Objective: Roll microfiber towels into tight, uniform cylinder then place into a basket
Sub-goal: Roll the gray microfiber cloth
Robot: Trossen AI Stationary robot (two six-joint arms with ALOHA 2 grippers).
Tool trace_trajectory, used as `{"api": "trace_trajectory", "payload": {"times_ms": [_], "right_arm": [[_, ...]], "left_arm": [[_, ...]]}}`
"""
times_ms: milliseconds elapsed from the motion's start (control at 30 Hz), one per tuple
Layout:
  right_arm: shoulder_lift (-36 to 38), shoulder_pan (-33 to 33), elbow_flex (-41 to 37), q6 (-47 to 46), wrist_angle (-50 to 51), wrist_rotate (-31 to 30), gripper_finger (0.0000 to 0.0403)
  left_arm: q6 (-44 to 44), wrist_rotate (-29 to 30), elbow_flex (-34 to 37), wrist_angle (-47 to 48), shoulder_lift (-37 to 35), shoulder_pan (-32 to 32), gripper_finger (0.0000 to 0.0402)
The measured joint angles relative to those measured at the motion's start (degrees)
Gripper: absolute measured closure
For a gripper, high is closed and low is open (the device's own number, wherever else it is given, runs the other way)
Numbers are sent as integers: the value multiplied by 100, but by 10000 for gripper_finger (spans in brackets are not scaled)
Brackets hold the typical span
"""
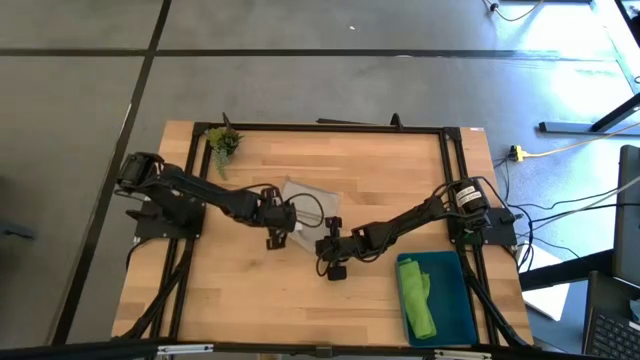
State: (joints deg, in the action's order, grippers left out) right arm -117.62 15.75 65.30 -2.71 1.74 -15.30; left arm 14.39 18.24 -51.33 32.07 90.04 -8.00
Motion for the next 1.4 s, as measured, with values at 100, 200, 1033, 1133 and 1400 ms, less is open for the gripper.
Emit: {"api": "trace_trajectory", "payload": {"times_ms": [100,200,1033,1133,1400], "right_arm": [[0,0,-2,3,-4,3,385],[0,0,-2,5,-7,6,385],[-6,-1,0,32,-60,43,384],[13,-7,49,163,-51,40,384],[80,-9,459,-6,245,285,387]], "left_arm": [[0,4,6,-104,0,163,401],[0,10,84,-376,-2,300,401],[-4,214,1220,-2350,-10,661,401],[50,220,1330,-2370,-15,661,401],[171,214,1431,-2412,-20,659,401]]}}
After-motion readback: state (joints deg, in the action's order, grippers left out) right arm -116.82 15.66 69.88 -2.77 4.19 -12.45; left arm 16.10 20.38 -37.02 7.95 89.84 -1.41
